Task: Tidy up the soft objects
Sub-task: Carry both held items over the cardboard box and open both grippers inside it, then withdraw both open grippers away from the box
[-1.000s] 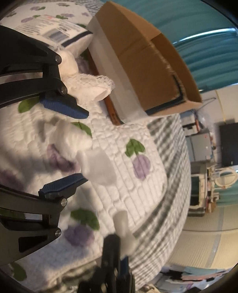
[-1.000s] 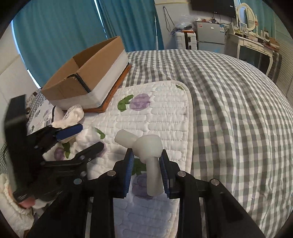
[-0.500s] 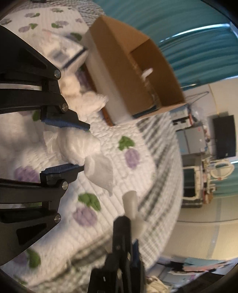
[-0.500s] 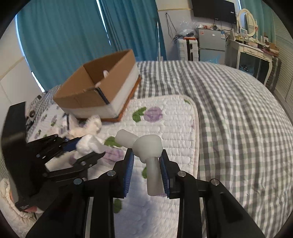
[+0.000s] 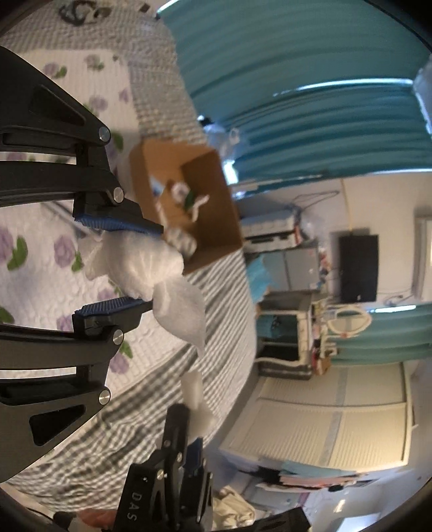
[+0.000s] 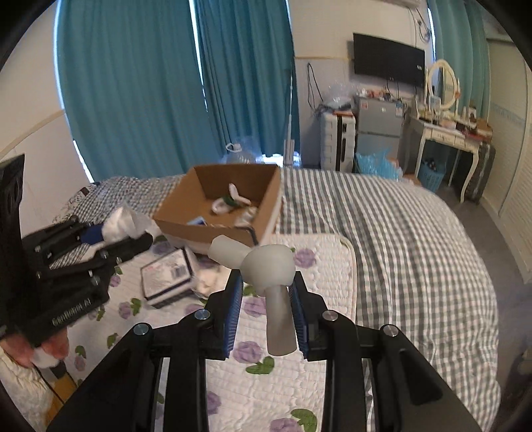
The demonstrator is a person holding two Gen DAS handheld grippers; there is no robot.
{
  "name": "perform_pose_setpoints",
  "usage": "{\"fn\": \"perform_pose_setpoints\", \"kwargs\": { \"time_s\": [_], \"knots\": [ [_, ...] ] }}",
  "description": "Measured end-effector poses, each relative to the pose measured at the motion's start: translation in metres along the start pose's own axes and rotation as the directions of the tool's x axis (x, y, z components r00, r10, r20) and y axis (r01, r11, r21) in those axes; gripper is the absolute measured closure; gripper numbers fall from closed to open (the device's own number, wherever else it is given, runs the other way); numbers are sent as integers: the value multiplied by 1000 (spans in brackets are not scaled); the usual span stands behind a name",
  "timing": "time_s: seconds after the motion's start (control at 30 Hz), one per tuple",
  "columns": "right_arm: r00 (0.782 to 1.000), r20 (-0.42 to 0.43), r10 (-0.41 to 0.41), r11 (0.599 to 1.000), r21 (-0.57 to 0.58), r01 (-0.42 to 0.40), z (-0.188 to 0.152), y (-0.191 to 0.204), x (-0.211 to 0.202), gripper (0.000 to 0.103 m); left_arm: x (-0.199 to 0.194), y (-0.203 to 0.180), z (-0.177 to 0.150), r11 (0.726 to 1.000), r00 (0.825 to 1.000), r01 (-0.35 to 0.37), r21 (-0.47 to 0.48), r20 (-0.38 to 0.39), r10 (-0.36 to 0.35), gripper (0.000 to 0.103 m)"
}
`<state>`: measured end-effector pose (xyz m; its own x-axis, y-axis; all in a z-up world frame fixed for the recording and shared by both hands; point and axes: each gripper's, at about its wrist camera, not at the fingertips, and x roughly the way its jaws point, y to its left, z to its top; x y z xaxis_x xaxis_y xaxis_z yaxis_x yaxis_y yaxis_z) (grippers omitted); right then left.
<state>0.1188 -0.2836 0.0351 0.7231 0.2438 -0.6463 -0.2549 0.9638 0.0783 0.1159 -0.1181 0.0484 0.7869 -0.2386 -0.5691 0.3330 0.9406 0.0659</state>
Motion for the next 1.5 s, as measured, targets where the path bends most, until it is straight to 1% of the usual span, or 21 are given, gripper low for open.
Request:
{"fn": "perform_pose_setpoints", "kwargs": {
  "time_s": [0.07, 0.17, 0.27, 0.37, 0.47, 0.6, 0.7, 0.77, 0.83, 0.9, 0.97, 1.0, 1.03, 1.07, 1.1, 1.13, 1.17, 1.23, 1.3, 1.37, 1.5],
  "knots": [
    [1000, 11, -1, 1000, -17, 2, 9, 13, -7, 75, -12, 10, 1, 1000, 1000, -18, 7, 15, 18, 69],
    [1000, 26, 2, 999, -44, -1, 25, 31, -8, 75, -17, 27, 5, 999, 999, -42, 8, 27, 42, 69],
    [999, 32, 11, 998, -70, -9, 45, 46, 3, 74, -10, 45, 9, 998, 998, -64, 0, 30, 63, 69],
    [999, 35, 38, 996, -83, -35, 67, 60, 25, 74, 5, 62, 13, 996, 996, -84, 2, 34, 84, 69],
    [999, 23, 44, 996, -84, -42, 88, 70, 65, 74, 35, 77, 16, 996, 996, -91, -8, 23, 91, 69],
    [999, -11, 34, 994, -104, -35, 103, 78, 121, 74, 77, 91, 17, 994, 993, -113, 10, 16, 113, 69],
    [999, -29, 40, 995, -86, -42, 111, 73, 165, 73, 116, 102, 15, 991, 992, -128, 27, -1, 128, 69],
    [998, -38, 45, 997, -62, -48, 114, 68, 191, 73, 135, 113, 12, 991, 992, -129, 17, -7, 129, 69],
    [998, -40, 43, 997, -58, -46, 116, 66, 215, 71, 151, 119, 11, 994, 994, -106, -7, -4, 106, 68],
    [999, -41, 18, 998, -56, -21, 116, 63, 236, 71, 167, 123, 8, 996, 996, -86, -15, -18, 85, 66],
    [999, -37, -2, 999, -36, 1, 115, 58, 253, 65, 180, 123, 5, 993, 993, -117, -14, -18, 116, 65],
    [999, -34, -13, 999, -33, 12, 114, 57, 257, 44, 182, 122, 3, 989, 989, -145, -13, -6, 144, 63],
    [999, -22, -24, 999, -29, 23, 114, 55, 260, 19, 185, 120, 1, 980, 980, -197, -10, 11, 197, 54],
    [1000, -6, -29, 999, -22, 29, 113, 52, 262, 15, 185, 119, 0, 978, 977, -209, -7, 30, 209, 45],
    [1000, -3, -25, 999, -19, 25, 112, 50, 264, 15, 185, 119, -1, 981, 980, -193, -16, 44, 193, 41],
    [1000, -1, -29, 1000, -11, 29, 112, 48, 265, 15, 185, 120, -1, 980, 980, -193, -38, 40, 195, 34],
    [999, 1, -37, 999, 0, 37, 111, 45, 264, 15, 186, 122, -1, 978, 979, -200, -55, 30, 202, 29],
    [999, 9, -42, 999, 6, 42, 109, 41, 259, 14, 183, 121, 0, 978, 979, -200, -61, 26, 202, 29],
    [998, 14, -56, 998, 8, 56, 108, 38, 249, 14, 180, 118, 4, 977, 978, -209, -43, 13, 210, 29],
    [998, 20, -62, 998, 18, 62, 107, 33, 236, 14, 174, 114, 9, 980, 980, -198, -26, 5, 198, 29],
    [996, 44, -83, 997, 12, 82, 111, 28, 191, 14, 140, 112, 20, 979, 980, -199, -37, 24, 200, 29]
  ]
}}
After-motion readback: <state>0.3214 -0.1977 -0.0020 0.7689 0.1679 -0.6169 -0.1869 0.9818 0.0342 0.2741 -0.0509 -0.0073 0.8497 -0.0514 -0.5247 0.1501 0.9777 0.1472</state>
